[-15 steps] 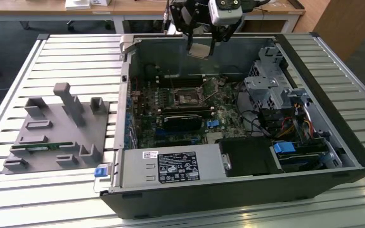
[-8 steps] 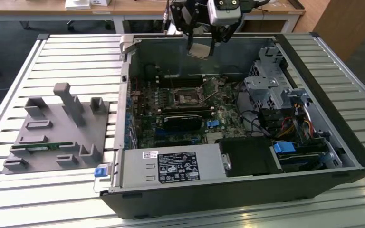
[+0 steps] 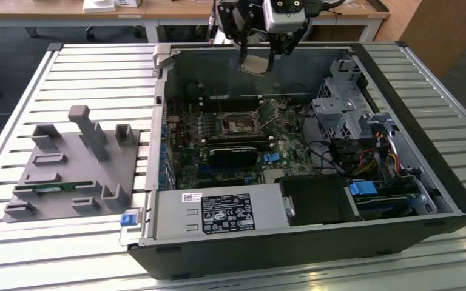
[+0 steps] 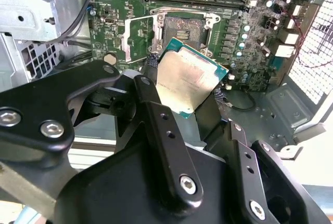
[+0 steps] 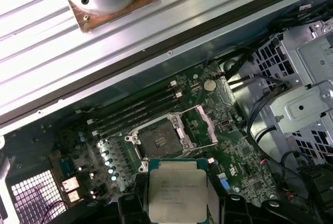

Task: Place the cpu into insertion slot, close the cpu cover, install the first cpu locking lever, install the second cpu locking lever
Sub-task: 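Place the cpu into insertion slot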

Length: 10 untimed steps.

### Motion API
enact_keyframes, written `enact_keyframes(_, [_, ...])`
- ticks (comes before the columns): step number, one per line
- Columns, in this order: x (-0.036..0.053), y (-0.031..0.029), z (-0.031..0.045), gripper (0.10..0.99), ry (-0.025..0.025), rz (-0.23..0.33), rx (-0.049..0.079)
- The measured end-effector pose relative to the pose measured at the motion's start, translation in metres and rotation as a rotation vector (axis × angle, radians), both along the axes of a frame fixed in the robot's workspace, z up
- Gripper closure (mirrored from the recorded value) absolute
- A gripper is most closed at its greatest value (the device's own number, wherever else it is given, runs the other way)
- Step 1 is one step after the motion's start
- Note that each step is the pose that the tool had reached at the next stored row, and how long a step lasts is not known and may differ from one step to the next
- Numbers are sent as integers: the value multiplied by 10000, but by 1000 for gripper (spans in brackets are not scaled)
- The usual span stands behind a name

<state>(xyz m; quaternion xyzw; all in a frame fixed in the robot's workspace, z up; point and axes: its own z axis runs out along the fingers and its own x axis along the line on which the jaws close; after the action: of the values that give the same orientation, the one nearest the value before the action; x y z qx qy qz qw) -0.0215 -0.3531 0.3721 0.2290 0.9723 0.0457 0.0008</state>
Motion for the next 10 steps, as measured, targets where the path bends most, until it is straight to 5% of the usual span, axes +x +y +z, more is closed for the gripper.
enact_keyframes(10, [-1, 0, -1, 549, 0, -456, 0])
